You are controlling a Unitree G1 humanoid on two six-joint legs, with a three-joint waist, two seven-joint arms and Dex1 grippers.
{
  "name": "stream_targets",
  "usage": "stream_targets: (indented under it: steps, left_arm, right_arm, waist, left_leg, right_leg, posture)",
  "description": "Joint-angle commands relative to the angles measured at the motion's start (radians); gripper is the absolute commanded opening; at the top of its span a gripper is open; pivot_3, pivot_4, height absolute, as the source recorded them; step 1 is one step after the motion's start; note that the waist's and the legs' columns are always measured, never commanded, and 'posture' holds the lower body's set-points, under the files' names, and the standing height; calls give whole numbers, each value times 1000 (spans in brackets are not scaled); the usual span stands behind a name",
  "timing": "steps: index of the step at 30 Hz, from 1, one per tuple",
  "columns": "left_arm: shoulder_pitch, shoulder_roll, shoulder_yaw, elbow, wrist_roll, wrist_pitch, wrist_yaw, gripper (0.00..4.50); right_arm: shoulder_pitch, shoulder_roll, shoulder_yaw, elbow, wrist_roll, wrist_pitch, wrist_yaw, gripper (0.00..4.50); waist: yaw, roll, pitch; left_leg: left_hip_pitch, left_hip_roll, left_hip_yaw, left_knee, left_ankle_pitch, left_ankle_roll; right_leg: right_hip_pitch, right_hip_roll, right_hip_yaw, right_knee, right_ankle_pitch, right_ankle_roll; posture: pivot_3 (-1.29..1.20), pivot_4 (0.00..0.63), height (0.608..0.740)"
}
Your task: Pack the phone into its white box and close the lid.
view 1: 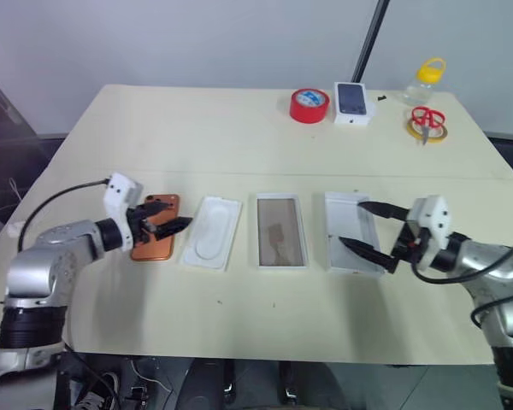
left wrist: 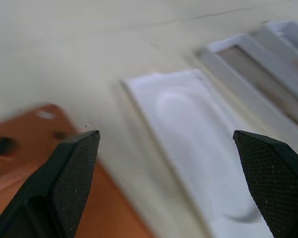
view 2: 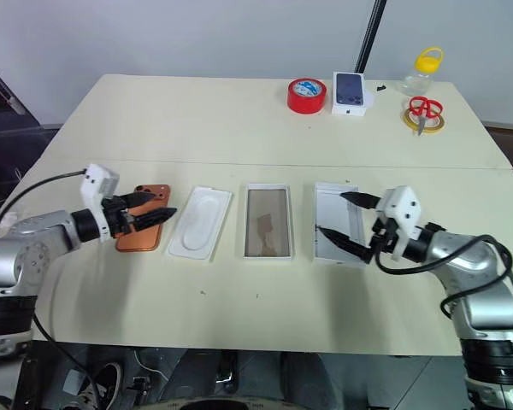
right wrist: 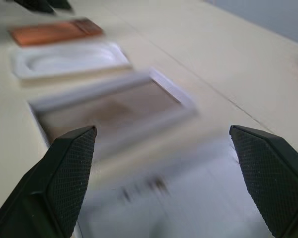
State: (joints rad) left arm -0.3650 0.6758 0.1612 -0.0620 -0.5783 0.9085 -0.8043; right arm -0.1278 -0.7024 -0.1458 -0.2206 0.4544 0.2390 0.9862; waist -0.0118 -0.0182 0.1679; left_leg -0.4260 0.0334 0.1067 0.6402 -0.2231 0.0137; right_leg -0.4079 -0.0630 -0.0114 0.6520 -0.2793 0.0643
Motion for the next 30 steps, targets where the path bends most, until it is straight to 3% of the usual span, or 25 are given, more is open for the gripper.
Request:
stream_targets:
  steps: [1, 10, 18, 21, 28, 30]
  left_arm:
    - [-38, 18, -19, -34, -46, 165, 32, 4500]
    - [-135, -102, -62, -11, -69, 418, 178, 4500]
    - [-183, -156, -101, 59, -46, 500, 211, 4500]
    - [-178, -167, -79, 69, -40, 498, 228, 3752]
    - [-183, -188, -17, 122, -54, 537, 254, 272]
    - [-182, -205, -2, 126, -56, 555, 267, 56]
  right_arm:
    - [-33, 13, 30, -54, 6, 11, -13, 4471]
    - [-46, 35, 65, -42, -36, -21, -40, 4471]
    - [-36, 26, 53, -65, -44, -22, -60, 4471]
    - [-26, 24, 48, -76, -41, -18, -70, 4500]
    - [-11, 28, 59, -80, -54, -30, -84, 4500]
    - [-16, 30, 63, -84, -53, -28, -84, 4500]
  waist:
    - [-1, 0, 0]
    - [2, -1, 0]
    - [4, 0, 0]
    - [5, 0, -1]
    - [1, 0, -1]
    - [1, 0, -1]
  left_leg:
    - [0, 0, 0, 2, 0, 0]
    - [0, 0, -1, 6, -1, 2]
    - [0, 0, -1, 6, -1, 2]
    - [0, 0, -1, 6, -1, 2]
    - [0, 0, -2, 6, -2, 2]
    - [0, 0, -2, 6, -2, 1]
  right_leg:
    - [1, 0, 0, 0, 0, 0]
    - [3, 0, 0, 0, 0, 0]
    - [4, 0, 0, 0, 0, 0]
    - [5, 0, 0, 0, 0, 0]
    - [4, 0, 0, 0, 0, 0]
    - [4, -1, 0, 0, 0, 0]
  posture:
    - [0, 150, 735]
    - [0, 150, 735]
    - [0, 150, 735]
    - [0, 150, 735]
    - [0, 150, 735]
    - [0, 150, 735]
